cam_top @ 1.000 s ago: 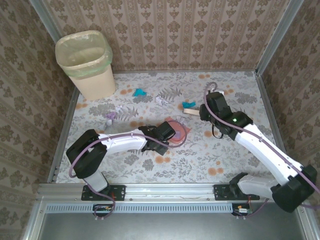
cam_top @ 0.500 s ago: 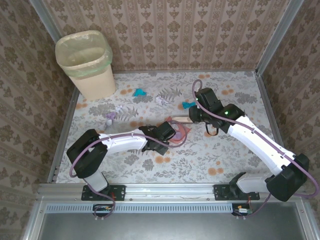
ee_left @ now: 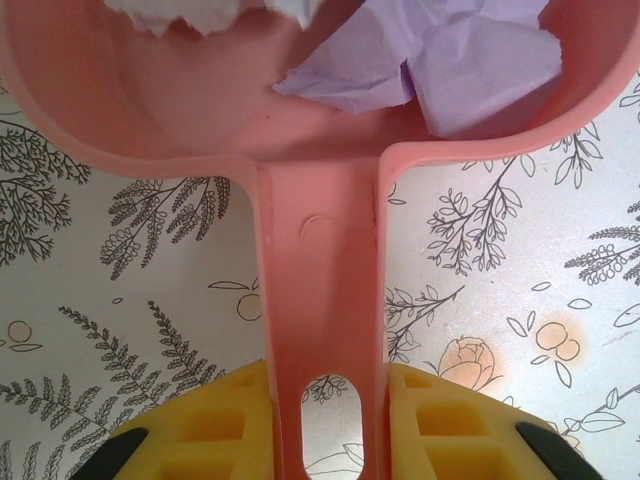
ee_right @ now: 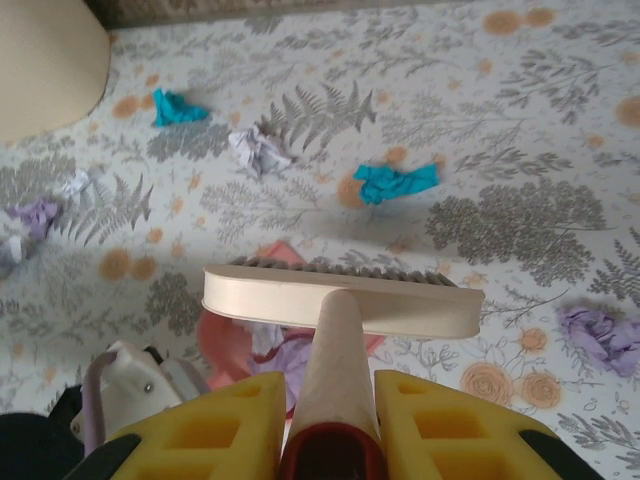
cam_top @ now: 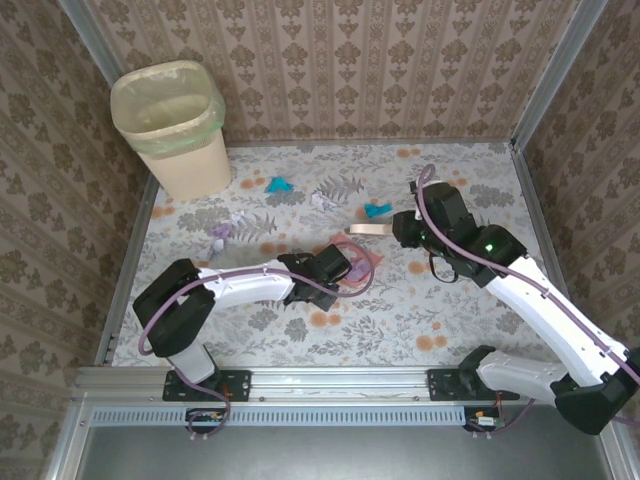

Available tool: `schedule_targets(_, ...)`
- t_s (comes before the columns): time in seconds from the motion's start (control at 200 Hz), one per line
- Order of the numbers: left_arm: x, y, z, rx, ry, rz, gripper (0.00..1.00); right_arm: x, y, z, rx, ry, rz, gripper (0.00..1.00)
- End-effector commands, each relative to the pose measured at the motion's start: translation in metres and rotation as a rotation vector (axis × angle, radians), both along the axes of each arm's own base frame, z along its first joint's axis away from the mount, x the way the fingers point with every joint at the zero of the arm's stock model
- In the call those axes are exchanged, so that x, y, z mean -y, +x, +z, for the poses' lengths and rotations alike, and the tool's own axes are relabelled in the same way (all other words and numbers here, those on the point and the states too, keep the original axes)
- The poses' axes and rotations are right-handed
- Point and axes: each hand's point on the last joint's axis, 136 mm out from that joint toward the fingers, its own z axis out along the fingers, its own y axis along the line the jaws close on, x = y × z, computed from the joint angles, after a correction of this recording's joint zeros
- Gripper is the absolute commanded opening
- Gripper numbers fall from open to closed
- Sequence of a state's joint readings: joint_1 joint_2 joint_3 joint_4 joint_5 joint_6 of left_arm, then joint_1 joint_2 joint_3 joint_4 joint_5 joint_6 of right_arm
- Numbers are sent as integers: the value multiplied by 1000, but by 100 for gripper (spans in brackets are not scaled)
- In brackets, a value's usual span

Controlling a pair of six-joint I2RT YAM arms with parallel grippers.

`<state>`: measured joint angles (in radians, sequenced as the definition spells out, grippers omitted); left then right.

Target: Sweep away the paper scraps from the table

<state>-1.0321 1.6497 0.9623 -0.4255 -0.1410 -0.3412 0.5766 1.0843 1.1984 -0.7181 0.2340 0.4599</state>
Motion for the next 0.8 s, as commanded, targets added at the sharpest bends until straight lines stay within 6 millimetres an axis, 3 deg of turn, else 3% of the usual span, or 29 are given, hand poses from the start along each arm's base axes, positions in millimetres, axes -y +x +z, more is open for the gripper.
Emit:
schedule_targets(0.0,-5,-4,10,8,-12,19,0,16,9,13,79,53,-104,0)
schedule_targets(0.41,-19,-3,69,70,-70,81,0,70,2,34,274,172,-338,0)
schedule_targets(0.6,-33,-2,115,96,-99,143,0,74,5,31,310,209,-371,0)
schedule_targets(0.795,-68,9,167,94,-137,285,0,53,20,16,257,239,-321,0)
